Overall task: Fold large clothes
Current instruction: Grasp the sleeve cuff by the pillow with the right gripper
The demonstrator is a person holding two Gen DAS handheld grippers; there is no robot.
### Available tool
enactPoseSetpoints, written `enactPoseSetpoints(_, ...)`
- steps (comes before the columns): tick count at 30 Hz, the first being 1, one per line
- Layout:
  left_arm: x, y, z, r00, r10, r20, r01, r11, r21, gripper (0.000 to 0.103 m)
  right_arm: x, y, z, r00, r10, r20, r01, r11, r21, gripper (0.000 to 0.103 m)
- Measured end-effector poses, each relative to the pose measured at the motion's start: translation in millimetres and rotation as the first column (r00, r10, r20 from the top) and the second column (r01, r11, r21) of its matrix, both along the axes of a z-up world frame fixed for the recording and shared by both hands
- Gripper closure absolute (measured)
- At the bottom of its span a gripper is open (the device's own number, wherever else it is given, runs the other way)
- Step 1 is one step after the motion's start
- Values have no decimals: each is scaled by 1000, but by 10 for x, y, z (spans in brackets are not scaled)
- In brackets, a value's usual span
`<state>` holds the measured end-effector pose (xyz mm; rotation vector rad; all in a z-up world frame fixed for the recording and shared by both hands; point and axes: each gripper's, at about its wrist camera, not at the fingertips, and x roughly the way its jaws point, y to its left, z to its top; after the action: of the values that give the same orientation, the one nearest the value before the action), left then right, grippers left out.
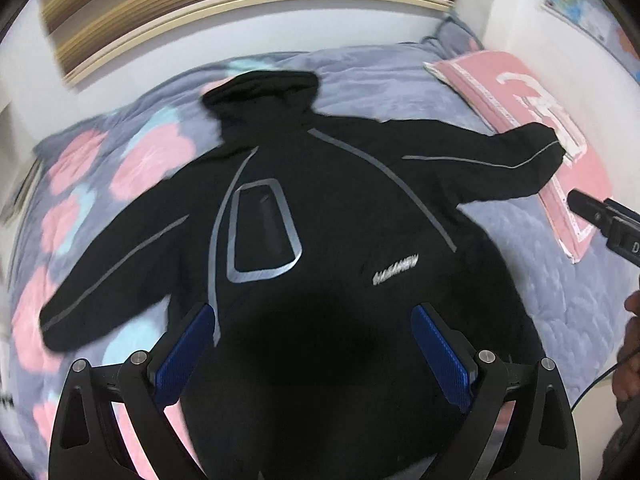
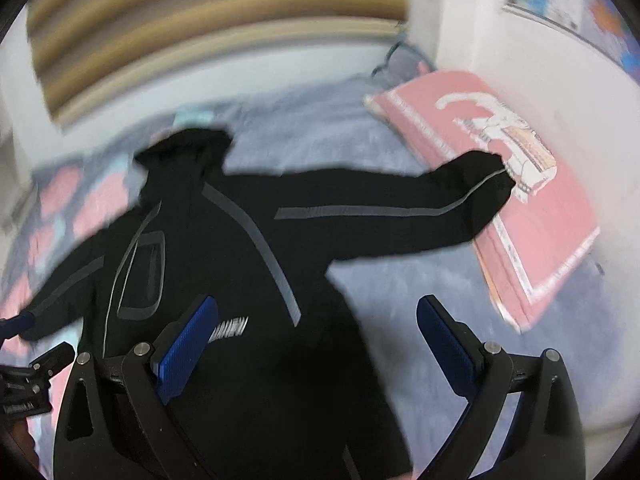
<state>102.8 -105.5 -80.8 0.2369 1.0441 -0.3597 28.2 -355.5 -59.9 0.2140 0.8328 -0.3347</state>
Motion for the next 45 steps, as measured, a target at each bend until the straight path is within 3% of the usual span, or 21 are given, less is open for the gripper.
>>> enactPoseSetpoints(4,434,-509,-167,997,-83,-2,83,996,-16,4,71,-813,-254,995,-92,34,88,989,120,10)
enactPoseSetpoints(10,1061,-1357,-549,978,-207,-12,206,977,-48,4,276,-1912,-449,969,-240,58,230,962,148,13)
enactPoseSetpoints(14,1400,-1813,-814,969,-248,-21,247,968,-55,4,505,-2668,-607,946,-319,59,303,935,185,13)
enactPoseSetpoints(18,1668,-2165,-1096,964,-267,-13,266,963,-38,4,702,-3191,-790,929,-368,49,349,911,218,13)
enactPoseSetpoints(24,1888,-2487,-1501,961,-270,-66,268,963,-35,4,966,-3804,-1085,902,-431,-5,423,882,208,13)
enactPoseSetpoints(28,1952,-2600,-1716,956,-277,-96,274,961,-42,4,1176,-4105,-1361,900,-433,-50,428,857,288,15)
enactPoseSetpoints(29,1966,-2622,-1764,954,-282,-105,279,959,-44,4,1220,-4121,-1385,905,-422,-51,418,861,290,28)
enactPoseSetpoints(30,1969,-2637,-1793,952,-286,-109,283,958,-43,4,1283,-4109,-1386,918,-393,-48,389,875,288,53)
enactPoseSetpoints(32,1976,-2669,-1831,950,-294,-109,291,956,-37,4,1373,-4049,-1326,943,-330,-41,328,899,290,65)
enactPoseSetpoints(33,1975,-2671,-1829,949,-297,-107,295,955,-40,4,1390,-3936,-1218,955,-296,-26,293,924,246,69)
enactPoseSetpoints(36,1969,-2647,-1800,947,-305,-96,300,952,-66,4,1337,-3707,-993,962,-272,-4,271,958,89,71)
enactPoseSetpoints(39,1991,-2699,-1935,946,-302,-115,301,953,-22,4,1241,-3843,-1013,929,-368,-36,369,930,5,74)
enactPoseSetpoints(41,2056,-2741,-2178,944,-281,-172,291,956,37,4,1175,-4063,-1227,899,-429,-88,434,900,46,75)
enactPoseSetpoints(45,2075,-2707,-2155,938,-297,-177,302,953,1,4,1181,-4022,-1329,908,-406,-103,415,906,87,77)
